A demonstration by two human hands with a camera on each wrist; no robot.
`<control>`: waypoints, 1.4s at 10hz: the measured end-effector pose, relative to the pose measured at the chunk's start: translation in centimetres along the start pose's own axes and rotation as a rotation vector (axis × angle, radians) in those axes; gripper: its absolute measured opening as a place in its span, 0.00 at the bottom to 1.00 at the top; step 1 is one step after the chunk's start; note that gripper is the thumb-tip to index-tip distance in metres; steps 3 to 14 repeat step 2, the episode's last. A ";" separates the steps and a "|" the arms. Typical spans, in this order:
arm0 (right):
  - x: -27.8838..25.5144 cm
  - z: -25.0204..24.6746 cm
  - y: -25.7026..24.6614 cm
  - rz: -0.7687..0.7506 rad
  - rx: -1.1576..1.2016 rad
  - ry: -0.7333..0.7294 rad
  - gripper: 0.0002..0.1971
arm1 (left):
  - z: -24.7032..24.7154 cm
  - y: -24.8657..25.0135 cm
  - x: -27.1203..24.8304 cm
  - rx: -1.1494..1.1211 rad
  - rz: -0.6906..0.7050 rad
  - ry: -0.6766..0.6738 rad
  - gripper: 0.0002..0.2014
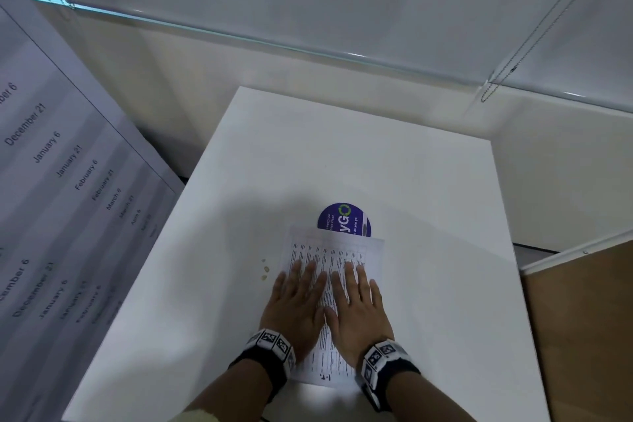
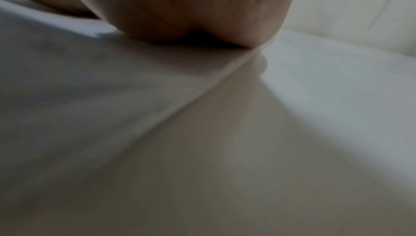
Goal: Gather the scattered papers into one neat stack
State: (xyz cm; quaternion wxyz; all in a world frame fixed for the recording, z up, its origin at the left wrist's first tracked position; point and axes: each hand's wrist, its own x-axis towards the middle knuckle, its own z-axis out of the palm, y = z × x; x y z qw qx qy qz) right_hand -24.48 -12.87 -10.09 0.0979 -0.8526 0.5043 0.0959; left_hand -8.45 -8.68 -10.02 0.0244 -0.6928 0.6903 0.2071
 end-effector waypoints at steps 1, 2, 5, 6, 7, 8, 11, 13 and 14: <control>0.1 -0.1 -0.2 0.018 0.003 -0.023 0.33 | -2.7 0.6 0.1 -0.013 -0.003 -0.079 0.32; 0.6 -1.2 -0.7 0.025 0.056 0.031 0.34 | -5.0 1.7 0.1 -0.027 -0.025 -0.125 0.31; 0.6 -1.2 -0.7 0.025 0.056 0.031 0.34 | -5.0 1.7 0.1 -0.027 -0.025 -0.125 0.31; 0.6 -1.2 -0.7 0.025 0.056 0.031 0.34 | -5.0 1.7 0.1 -0.027 -0.025 -0.125 0.31; 0.6 -1.2 -0.7 0.025 0.056 0.031 0.34 | -5.0 1.7 0.1 -0.027 -0.025 -0.125 0.31; 0.6 -1.2 -0.7 0.025 0.056 0.031 0.34 | -5.0 1.7 0.1 -0.027 -0.025 -0.125 0.31; 0.6 -1.2 -0.7 0.025 0.056 0.031 0.34 | -5.0 1.7 0.1 -0.027 -0.025 -0.125 0.31; 0.6 -1.2 -0.7 0.025 0.056 0.031 0.34 | -5.0 1.7 0.1 -0.027 -0.025 -0.125 0.31; 0.6 -1.2 -0.7 0.025 0.056 0.031 0.34 | -5.0 1.7 0.1 -0.027 -0.025 -0.125 0.31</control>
